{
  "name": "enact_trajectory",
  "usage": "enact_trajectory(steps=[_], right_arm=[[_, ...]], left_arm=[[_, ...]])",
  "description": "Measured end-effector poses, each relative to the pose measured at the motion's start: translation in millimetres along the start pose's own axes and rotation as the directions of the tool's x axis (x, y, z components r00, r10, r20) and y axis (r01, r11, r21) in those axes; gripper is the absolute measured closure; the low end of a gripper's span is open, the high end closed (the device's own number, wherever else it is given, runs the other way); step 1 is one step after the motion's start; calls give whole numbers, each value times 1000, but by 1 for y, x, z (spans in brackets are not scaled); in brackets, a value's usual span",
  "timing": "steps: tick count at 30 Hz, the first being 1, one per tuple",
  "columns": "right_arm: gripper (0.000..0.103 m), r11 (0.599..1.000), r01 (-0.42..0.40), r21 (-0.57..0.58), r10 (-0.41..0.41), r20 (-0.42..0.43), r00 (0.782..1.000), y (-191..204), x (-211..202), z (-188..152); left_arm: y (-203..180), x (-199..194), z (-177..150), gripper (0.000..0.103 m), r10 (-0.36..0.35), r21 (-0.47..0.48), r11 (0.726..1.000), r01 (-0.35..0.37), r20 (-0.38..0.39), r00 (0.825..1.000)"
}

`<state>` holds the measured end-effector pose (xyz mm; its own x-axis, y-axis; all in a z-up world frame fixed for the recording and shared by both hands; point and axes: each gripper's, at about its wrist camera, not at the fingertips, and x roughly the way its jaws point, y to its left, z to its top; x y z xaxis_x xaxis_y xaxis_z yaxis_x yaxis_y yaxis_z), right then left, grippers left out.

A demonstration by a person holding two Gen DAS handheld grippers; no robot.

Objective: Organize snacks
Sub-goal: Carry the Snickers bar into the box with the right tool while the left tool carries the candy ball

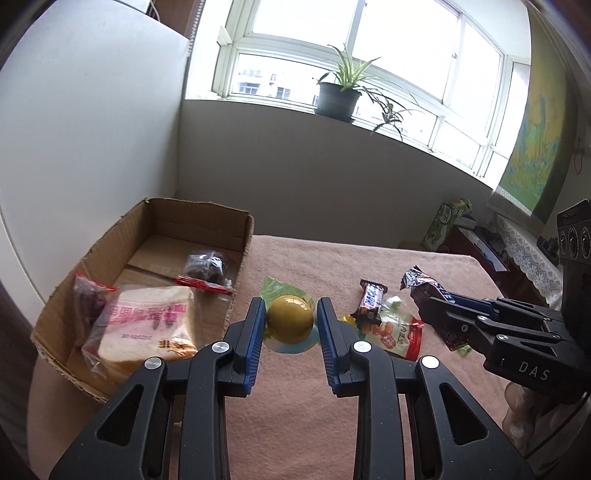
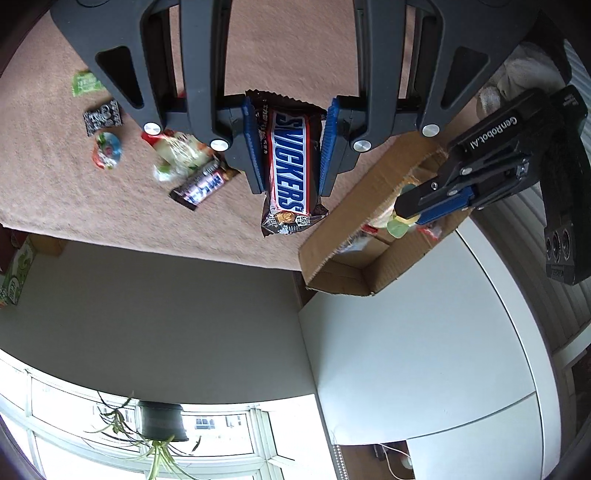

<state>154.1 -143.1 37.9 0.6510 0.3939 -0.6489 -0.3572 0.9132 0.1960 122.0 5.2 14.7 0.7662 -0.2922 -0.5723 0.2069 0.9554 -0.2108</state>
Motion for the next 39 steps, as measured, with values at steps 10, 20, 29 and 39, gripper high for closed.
enact_trajectory(steps=[10,20,29,39], right_arm=[[73,999,-25,-24,24,-39,999,35,72,28],[73,994,-110,-4,109,-97,989,52,118,34],[26,994,-110,27,111,-50,993,49,113,36],[26,997,-82,11,83,-35,996,42,88,36]], left_arm=[[57,-6,15,76,88,-70,994,-85,40,995],[96,-3,10,76,133,-135,982,-129,20,991],[106,-2,10,62,153,-167,975,-150,9,988],[100,-7,9,61,155,-151,977,-152,9,988]])
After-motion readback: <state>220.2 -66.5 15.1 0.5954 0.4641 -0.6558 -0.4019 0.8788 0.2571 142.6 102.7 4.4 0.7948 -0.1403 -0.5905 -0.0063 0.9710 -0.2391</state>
